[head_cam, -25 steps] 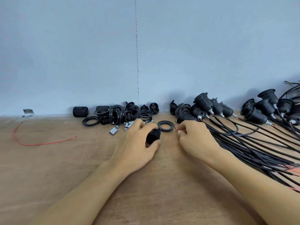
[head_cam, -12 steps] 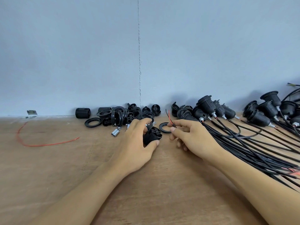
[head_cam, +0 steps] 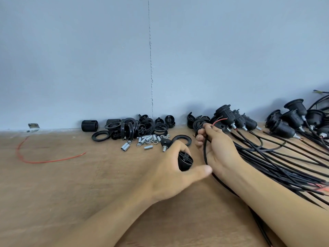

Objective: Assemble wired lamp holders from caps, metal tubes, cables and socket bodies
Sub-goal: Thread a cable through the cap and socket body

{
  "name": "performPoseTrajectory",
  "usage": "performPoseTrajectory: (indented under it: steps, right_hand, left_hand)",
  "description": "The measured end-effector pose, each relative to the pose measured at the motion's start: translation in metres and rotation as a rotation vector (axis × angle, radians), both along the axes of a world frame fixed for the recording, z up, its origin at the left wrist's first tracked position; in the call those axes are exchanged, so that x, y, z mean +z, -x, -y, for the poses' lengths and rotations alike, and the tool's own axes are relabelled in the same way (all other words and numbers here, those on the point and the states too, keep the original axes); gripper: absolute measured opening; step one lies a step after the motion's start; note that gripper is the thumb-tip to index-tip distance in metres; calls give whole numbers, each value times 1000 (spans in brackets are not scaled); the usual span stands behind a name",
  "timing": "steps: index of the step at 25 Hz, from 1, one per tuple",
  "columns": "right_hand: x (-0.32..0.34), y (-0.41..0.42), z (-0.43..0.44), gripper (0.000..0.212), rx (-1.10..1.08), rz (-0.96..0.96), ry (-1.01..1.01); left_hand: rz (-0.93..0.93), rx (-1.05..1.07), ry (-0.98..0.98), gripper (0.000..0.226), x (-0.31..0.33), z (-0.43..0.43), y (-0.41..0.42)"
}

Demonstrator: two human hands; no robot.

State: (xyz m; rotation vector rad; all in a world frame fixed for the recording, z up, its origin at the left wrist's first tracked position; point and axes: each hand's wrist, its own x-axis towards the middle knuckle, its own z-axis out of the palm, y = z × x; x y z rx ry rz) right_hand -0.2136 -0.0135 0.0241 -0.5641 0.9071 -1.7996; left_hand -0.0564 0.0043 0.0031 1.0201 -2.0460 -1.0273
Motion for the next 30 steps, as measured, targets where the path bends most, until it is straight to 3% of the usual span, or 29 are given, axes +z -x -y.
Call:
performPoseTrajectory:
  steps: [2,4,6,12,14,17,19,21,26,30]
  right_hand:
    - [1,-1,1,19,-15,103,-3]
    - [3,-6,1,17,46,150,14]
    - [2,-13,-2,13,147,78,23]
    - [3,-23,-11,11,337,-322,90]
    - [2,-23,-13,14,316,-454,108]
    - [-10,-20,-16,26,166,-856,44]
    - [-15,-15,-14,34,138,-886,-39]
    - [-16,-7,-11,29,152,-878,-107]
    - [-19,21,-6,31,-88,-1581,-220]
    - [-18,40,-7,41,-51,-1807,11]
  left_hand:
    - [127,55,124,54,-3,-5,9]
    - [47,74,115,50,-6,-6,16]
    - [-79,72,-1,46,-6,-4,16]
    - [-338,92,-242,35,-1,3,10]
    - [-397,99,-268,35,-2,4,11]
    - [-499,169,-320,36,-2,10,8]
    - [-586,210,-346,32,1,15,3]
    - [-719,320,-346,28,3,24,-5]
    - [-1002,518,-398,31,7,41,-25]
    - [-985,434,-449,26,8,38,-23]
